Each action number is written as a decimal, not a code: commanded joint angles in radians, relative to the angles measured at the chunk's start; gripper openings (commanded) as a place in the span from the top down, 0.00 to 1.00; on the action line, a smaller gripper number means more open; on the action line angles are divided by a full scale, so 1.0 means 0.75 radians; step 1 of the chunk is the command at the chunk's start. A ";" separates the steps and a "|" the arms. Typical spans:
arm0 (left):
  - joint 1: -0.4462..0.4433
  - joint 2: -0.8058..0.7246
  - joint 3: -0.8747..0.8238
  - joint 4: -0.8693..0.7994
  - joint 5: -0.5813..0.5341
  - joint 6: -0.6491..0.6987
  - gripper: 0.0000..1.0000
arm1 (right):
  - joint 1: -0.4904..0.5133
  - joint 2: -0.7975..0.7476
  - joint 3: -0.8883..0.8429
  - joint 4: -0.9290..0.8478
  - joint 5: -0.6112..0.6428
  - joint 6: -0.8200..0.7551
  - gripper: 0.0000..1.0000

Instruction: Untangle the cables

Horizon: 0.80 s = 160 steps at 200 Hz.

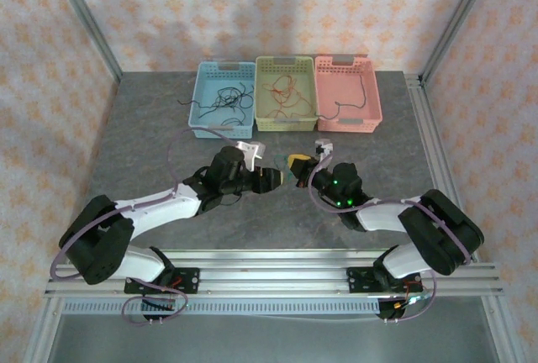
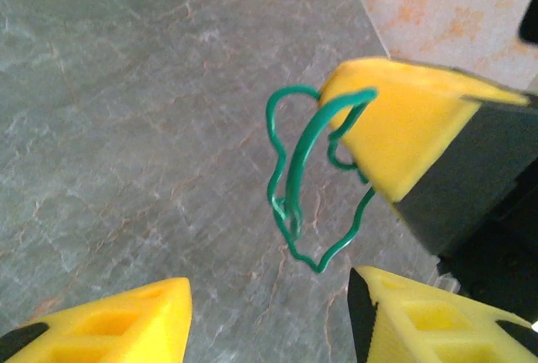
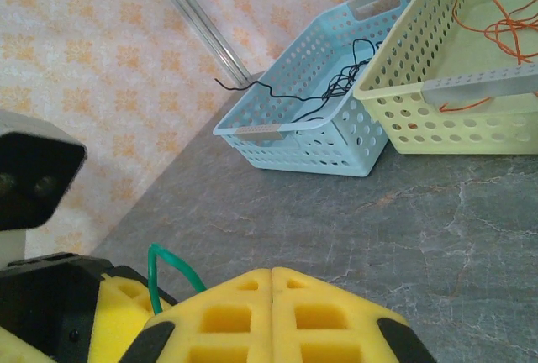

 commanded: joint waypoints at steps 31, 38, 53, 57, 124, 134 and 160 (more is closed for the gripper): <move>-0.010 0.024 0.062 0.100 -0.040 -0.019 0.49 | 0.008 0.014 0.040 0.061 -0.017 0.051 1.00; -0.009 0.036 0.074 0.092 -0.043 -0.016 0.50 | 0.008 0.010 0.040 0.061 -0.017 0.051 1.00; -0.010 0.049 0.087 0.077 -0.058 -0.003 0.55 | 0.008 0.002 0.040 0.053 -0.017 0.047 1.00; -0.010 0.049 0.090 0.072 -0.067 0.001 0.56 | 0.009 0.002 0.040 0.053 -0.020 0.046 1.00; -0.010 0.084 0.125 0.019 -0.108 0.031 0.82 | 0.009 0.008 0.044 0.049 -0.027 0.045 1.00; -0.011 0.085 0.129 0.009 -0.114 0.034 0.86 | 0.008 0.007 0.044 0.050 -0.027 0.046 1.00; -0.010 0.093 0.131 0.013 -0.108 0.032 0.91 | 0.008 0.005 0.043 0.049 -0.028 0.044 1.00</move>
